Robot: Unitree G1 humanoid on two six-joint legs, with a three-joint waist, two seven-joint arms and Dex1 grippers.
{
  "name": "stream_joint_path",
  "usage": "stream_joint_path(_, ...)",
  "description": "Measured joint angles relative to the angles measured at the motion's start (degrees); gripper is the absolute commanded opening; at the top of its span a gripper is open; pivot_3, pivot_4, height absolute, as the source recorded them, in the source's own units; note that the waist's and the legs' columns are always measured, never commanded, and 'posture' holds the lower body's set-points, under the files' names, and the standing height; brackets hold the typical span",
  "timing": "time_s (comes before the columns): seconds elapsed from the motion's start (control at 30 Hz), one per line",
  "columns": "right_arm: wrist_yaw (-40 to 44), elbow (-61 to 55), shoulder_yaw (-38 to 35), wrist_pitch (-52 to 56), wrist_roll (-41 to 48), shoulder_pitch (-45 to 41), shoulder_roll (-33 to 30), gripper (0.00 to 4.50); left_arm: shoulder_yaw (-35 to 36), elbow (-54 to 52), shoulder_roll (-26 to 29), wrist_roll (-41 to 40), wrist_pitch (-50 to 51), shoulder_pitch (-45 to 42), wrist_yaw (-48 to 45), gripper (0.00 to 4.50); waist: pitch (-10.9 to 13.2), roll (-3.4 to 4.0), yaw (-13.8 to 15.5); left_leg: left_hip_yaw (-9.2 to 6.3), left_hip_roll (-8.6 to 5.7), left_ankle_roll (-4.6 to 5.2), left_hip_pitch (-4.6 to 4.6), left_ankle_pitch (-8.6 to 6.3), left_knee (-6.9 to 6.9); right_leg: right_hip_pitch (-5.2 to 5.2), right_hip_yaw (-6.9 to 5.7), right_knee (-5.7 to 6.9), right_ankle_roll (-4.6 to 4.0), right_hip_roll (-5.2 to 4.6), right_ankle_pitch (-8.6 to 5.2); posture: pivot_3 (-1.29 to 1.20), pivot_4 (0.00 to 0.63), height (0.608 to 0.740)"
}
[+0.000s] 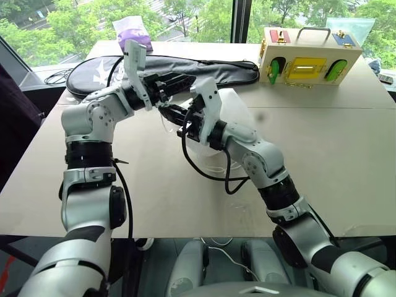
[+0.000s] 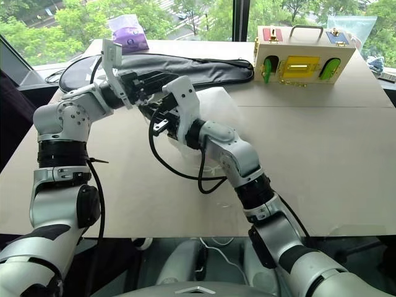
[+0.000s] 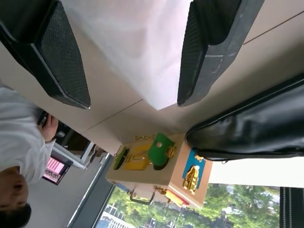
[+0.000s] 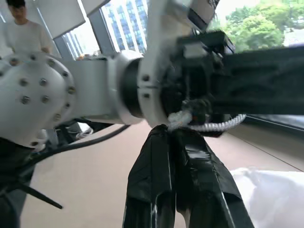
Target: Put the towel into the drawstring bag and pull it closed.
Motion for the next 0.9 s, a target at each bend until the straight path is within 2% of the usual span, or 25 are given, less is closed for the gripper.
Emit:
stream_joint_path(0.13,1.2,-3.0,0.3,2.7,0.8,2.6,-1.3,0.07,0.0,2.4,0.2,1.3,-2.0,-0.1,-0.5,3.48,0.0,0.0,0.0,0.0,-0.01,0.01,-0.01,0.0,0.01,0.0,-0.01,0.0,0.0,0.0,0.0,0.0,0.15,0.74)
stream_joint_path(0.9,0.6,-7.5,-3.7,5.3,2.8,4.7,-5.1,0.0,-3.8,2.5,1.6,3.9,-5.7,0.9,-6.4,3.48,0.0,0.0,0.0,0.01,0.0,0.02,0.0,-0.01,0.01,0.01,-0.01,0.02,0.0,0.0,0.0,0.0,0.15,0.74)
